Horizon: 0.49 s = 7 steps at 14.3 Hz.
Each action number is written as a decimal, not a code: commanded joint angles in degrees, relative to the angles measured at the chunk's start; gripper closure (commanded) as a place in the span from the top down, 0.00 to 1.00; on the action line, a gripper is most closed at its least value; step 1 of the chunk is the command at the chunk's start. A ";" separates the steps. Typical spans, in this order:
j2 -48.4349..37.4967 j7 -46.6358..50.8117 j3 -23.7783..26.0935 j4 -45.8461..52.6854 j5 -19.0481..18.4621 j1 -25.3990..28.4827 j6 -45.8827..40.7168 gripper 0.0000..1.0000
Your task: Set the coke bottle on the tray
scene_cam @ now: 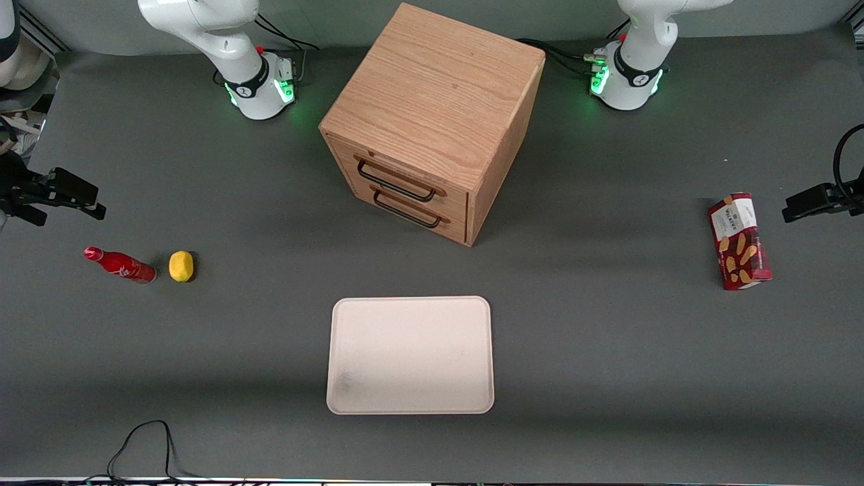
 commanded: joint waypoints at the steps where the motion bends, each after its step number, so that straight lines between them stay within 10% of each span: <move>1: -1.26 -0.32 0.63 -1.09 -0.88 -0.39 -0.48 1.00; 7: -1.17 -0.58 0.54 -1.00 -0.97 -0.39 -0.48 1.00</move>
